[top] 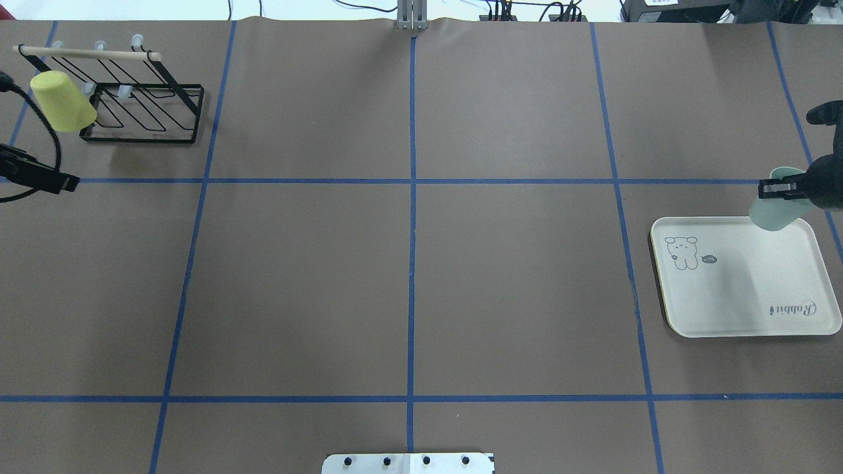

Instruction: Left arm grabs green cup and hands to right arm on tray

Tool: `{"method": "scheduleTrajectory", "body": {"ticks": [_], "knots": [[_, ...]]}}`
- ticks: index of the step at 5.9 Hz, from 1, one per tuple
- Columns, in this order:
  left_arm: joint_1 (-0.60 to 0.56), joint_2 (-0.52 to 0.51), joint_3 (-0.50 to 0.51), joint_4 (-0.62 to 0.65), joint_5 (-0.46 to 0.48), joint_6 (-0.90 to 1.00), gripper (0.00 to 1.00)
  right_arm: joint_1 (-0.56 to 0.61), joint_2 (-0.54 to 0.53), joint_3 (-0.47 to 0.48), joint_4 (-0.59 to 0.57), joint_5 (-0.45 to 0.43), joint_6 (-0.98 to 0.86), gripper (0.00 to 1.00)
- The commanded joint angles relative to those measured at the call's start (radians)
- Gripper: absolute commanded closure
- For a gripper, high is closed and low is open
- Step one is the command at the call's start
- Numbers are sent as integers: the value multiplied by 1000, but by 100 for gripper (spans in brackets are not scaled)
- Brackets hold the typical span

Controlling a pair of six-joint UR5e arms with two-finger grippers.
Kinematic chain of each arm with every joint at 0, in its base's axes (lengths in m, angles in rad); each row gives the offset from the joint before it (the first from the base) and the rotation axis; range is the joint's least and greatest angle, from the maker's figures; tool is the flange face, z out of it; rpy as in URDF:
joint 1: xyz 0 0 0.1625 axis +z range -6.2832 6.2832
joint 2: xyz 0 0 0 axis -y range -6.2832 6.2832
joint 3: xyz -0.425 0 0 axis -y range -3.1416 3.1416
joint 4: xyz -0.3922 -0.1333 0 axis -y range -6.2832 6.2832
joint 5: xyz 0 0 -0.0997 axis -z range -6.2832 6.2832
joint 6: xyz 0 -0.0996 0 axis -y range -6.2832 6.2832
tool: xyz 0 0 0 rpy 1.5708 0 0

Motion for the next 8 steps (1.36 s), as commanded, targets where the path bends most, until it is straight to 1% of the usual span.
{"method": "scheduleTrajectory", "body": {"ticks": [1, 2, 3, 4, 5, 6, 7, 8], "knots": [[-217, 145, 41, 6, -40, 106, 0, -62, -7, 6, 15, -54, 62, 100], [-386, 162, 148, 3, -136, 342, 0, -87, -9, 15, 15, -100, 90, 100], [-537, 132, 230, 11, -293, 478, 0, -113, -42, 23, 73, -150, 128, 100], [-554, 142, 232, 20, -289, 500, 0, -163, -75, 24, 134, -212, 197, 100], [-533, 163, 253, 60, -274, 527, 0, -252, -82, 24, 141, -329, 273, 100], [-485, 158, 252, 180, -229, 529, 0, -324, -84, 24, 144, -415, 330, 100], [-483, 167, 251, 198, -229, 530, 0, -348, -101, 26, 161, -453, 334, 100], [-488, 171, 240, 197, -232, 530, 0, -386, -195, 24, 299, -496, 366, 100]]}}
